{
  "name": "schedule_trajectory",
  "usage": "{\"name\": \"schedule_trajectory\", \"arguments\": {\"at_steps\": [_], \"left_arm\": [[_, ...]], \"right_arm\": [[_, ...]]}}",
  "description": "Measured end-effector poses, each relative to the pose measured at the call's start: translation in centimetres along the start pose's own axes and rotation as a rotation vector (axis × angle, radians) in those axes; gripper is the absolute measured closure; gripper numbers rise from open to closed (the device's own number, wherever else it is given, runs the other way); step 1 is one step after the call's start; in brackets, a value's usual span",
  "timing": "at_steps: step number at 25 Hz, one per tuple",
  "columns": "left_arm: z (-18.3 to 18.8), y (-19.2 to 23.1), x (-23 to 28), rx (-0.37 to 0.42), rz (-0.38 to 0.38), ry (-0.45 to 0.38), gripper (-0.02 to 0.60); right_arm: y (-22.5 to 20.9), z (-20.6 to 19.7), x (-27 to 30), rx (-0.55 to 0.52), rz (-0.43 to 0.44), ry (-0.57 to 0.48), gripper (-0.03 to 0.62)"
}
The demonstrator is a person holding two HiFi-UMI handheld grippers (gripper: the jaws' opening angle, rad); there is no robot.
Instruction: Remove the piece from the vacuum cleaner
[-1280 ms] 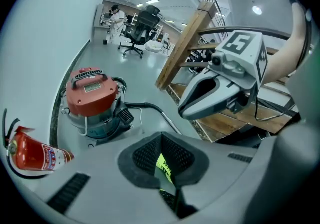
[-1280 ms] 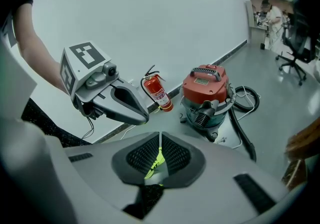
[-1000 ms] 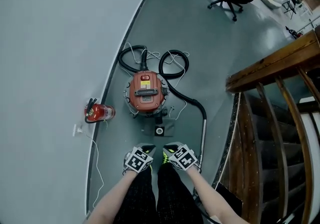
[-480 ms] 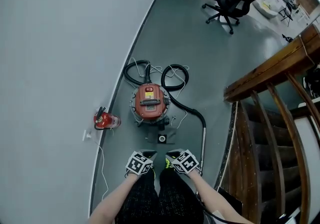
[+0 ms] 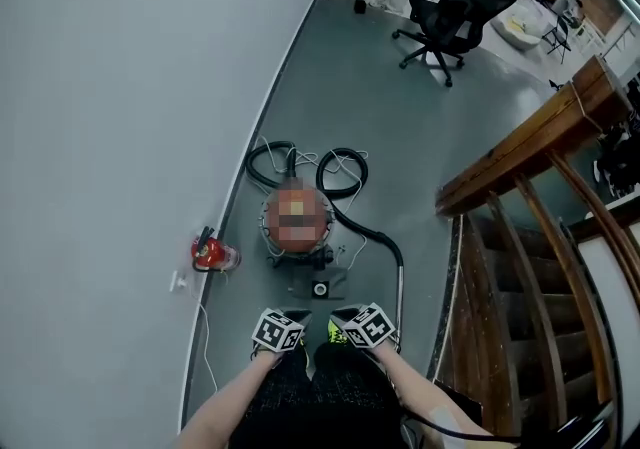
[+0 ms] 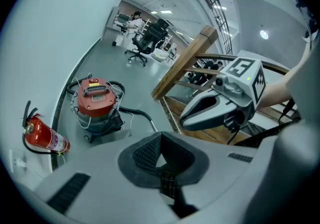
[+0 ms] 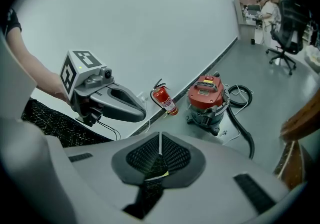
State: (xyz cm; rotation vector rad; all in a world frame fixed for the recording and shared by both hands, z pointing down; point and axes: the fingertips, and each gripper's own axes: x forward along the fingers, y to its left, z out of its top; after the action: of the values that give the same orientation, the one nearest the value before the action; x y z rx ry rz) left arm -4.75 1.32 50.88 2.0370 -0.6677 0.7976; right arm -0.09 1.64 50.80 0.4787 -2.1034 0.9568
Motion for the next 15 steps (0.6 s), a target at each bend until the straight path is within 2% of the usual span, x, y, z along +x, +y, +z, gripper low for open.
{"name": "schedule_trajectory", "arguments": {"at_steps": [6,15], "left_arm": [[0.1,-0.2,-1.8,0.045,-0.02,0.029,0.571],[-0.5,-0.1,-4.1,0.047,-0.025,0.048,0.571]], "right_arm": [[1.6,1.2,-0.4,0.011,-0.024,-0.025,0.566],[3.9,2.1,-0.2,0.047,-0.034,-0.071,0.566]]}}
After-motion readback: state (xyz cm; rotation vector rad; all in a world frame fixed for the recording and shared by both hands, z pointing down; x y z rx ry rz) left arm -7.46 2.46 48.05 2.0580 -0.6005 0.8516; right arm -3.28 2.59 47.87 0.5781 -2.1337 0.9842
